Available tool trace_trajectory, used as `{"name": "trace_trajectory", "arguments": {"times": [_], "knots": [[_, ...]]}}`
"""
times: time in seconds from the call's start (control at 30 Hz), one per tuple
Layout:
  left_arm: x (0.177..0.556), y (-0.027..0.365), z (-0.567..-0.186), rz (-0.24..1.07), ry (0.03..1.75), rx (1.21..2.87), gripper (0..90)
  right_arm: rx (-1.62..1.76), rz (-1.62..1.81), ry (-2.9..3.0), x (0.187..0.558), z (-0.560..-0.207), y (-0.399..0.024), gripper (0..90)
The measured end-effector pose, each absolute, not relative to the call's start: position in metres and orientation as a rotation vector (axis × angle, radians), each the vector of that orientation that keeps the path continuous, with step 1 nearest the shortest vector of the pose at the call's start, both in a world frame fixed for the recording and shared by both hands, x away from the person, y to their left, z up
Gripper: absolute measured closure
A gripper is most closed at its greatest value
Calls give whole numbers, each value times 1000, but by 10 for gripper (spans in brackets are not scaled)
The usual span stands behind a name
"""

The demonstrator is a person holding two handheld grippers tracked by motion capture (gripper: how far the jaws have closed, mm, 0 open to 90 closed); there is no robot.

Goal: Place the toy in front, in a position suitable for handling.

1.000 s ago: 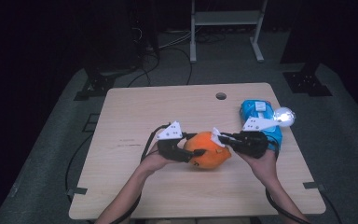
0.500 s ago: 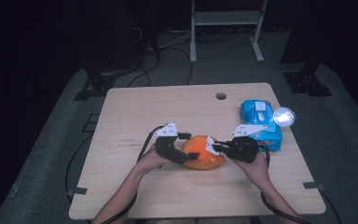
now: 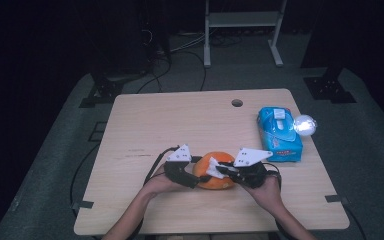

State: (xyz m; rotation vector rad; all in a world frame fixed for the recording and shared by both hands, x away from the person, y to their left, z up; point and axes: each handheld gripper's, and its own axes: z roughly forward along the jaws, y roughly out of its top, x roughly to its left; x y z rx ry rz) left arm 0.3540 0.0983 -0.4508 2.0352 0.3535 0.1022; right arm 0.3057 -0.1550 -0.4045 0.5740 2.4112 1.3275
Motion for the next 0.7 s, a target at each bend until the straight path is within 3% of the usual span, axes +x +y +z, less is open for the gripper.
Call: {"name": "trace_trajectory", "arguments": {"times": [0.3, 0.7], "knots": [[355, 101, -454, 86, 356, 2019, 230, 846, 1348, 2398, 318, -425, -210, 818], [350, 97, -453, 113, 289, 2036, 222, 736, 1415, 2395, 318, -411, -189, 818]]}}
